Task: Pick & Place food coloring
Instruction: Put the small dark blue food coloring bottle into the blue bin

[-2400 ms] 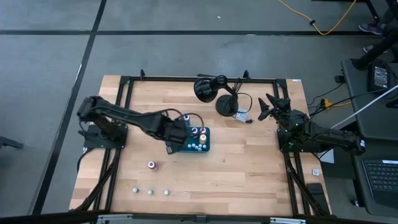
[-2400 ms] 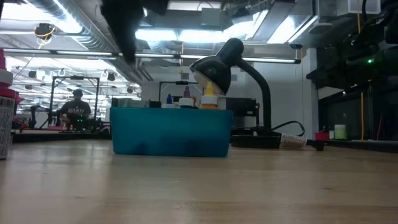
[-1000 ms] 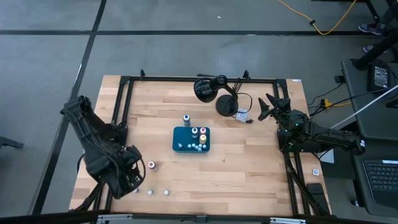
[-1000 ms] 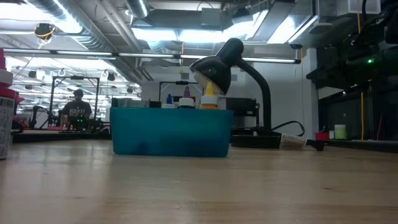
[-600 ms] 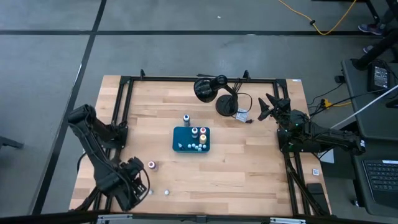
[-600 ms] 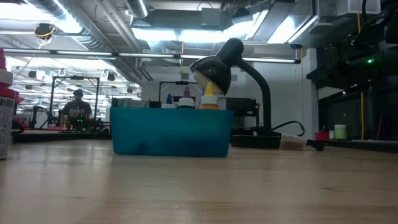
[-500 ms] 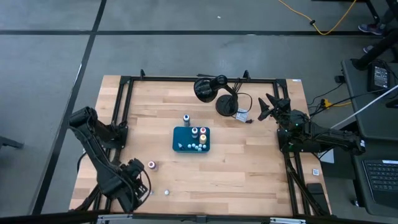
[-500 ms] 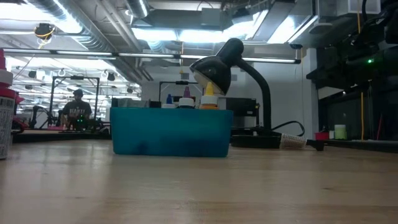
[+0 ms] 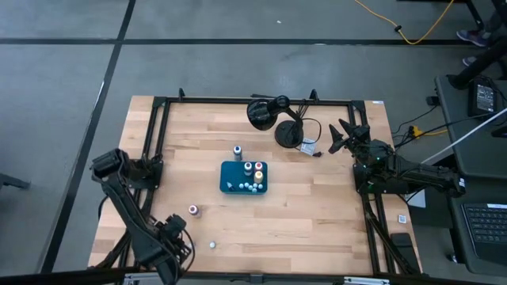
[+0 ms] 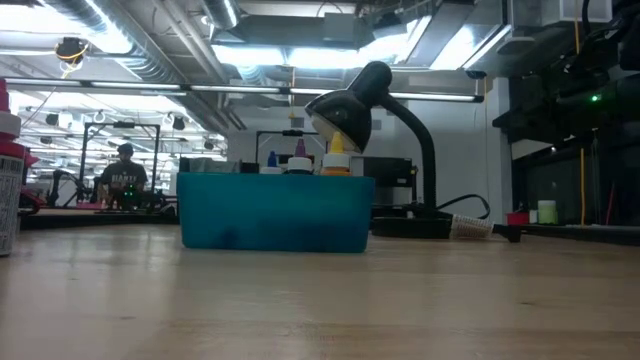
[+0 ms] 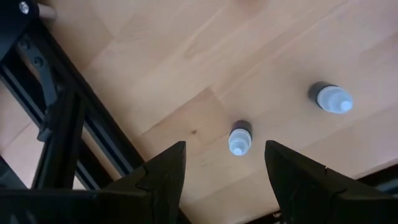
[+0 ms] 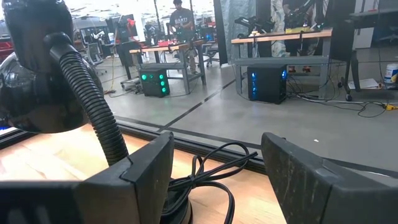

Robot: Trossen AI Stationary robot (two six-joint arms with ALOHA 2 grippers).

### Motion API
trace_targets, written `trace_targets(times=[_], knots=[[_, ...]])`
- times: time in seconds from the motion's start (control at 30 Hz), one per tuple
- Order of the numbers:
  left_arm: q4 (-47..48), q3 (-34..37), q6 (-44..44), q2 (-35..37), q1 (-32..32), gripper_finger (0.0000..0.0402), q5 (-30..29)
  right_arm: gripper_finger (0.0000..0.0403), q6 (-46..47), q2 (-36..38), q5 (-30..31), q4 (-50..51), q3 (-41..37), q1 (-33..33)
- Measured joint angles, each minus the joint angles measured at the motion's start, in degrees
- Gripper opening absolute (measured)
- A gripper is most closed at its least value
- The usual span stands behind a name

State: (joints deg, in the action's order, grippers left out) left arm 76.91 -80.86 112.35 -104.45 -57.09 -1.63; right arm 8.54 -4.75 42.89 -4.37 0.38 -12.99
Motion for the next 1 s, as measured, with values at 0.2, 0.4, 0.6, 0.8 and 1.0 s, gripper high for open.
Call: trace_targets(times=[0.2,0.4,0.6,0.8,1.0], knots=[[-0.42,0.0,2.45,-1.84,-1.17,0.0212,0.02,0.0244,0.0,-0.01,0.0,0.01,-0.02,-0.01],[-1.69,0.0,3.45,-3.95,-1.76,0.0212,-0.24,0.0244,0.0,0.01,-0.02,-0.02,-0.02,-0.02],[-3.68,0.0,3.37,-6.57,-1.82,0.0212,-0.26,0.0244,0.0,0.02,0.0,0.0,0.0,0.0],[-4.03,0.0,3.88,-7.73,-2.29,0.0212,-0.37,0.0244,0.0,-0.01,0.0,0.0,-0.01,-0.01],[-5.21,0.0,3.95,-9.44,-2.78,0.0212,-0.42,0.0244,0.0,0.02,0.0,0.01,0.0,-0.02]])
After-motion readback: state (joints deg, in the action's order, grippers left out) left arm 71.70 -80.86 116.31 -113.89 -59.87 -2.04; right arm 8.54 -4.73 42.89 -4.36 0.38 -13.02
